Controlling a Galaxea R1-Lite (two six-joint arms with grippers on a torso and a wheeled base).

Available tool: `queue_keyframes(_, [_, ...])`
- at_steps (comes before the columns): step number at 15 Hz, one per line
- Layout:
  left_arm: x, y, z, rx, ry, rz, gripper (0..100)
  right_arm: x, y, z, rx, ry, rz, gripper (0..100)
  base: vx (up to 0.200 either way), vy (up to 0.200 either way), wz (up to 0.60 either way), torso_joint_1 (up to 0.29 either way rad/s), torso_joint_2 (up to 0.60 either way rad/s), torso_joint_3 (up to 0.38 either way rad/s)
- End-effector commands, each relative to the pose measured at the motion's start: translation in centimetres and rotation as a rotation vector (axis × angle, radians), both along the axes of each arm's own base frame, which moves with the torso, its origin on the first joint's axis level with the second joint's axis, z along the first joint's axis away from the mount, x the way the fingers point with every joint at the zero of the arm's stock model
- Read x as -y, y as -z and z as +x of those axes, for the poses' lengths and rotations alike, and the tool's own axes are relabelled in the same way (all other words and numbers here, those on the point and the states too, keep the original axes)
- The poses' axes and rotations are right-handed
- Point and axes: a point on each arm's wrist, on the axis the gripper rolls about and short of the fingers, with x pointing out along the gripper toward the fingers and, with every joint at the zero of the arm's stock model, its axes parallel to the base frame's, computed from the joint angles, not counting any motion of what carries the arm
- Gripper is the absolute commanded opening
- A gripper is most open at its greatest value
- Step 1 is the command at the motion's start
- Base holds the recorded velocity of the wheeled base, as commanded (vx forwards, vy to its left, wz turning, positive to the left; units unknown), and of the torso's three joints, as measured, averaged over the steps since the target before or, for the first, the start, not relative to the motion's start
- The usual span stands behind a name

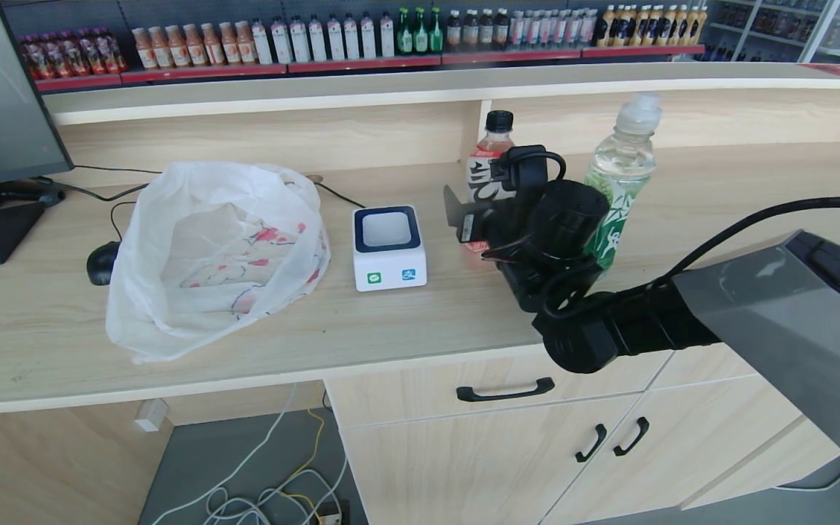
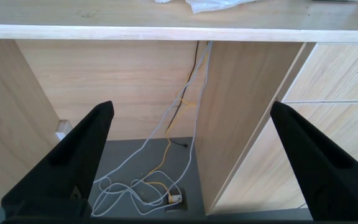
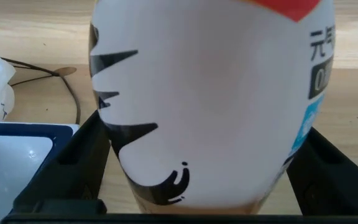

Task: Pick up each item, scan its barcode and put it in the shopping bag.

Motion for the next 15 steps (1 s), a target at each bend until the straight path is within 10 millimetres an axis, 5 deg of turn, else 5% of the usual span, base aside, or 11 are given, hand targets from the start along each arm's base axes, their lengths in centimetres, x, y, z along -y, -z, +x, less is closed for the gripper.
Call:
queue_keyframes(1, [0.0, 0.0, 0.0, 0.0, 0.0, 0.0, 100, -0.1, 0.2, 0.1, -0.001, 0.0, -0.001, 0, 0.0, 0.0, 0.0, 0.0, 0.0, 0.0])
queue_keyframes(15, [0.0, 0.0, 0.0, 0.0, 0.0, 0.0, 100, 0.2, -1.4, -0.6, 0.037, -0.03, 0.012, 0, 0.0, 0.0, 0.0, 0.0, 0.0, 0.0])
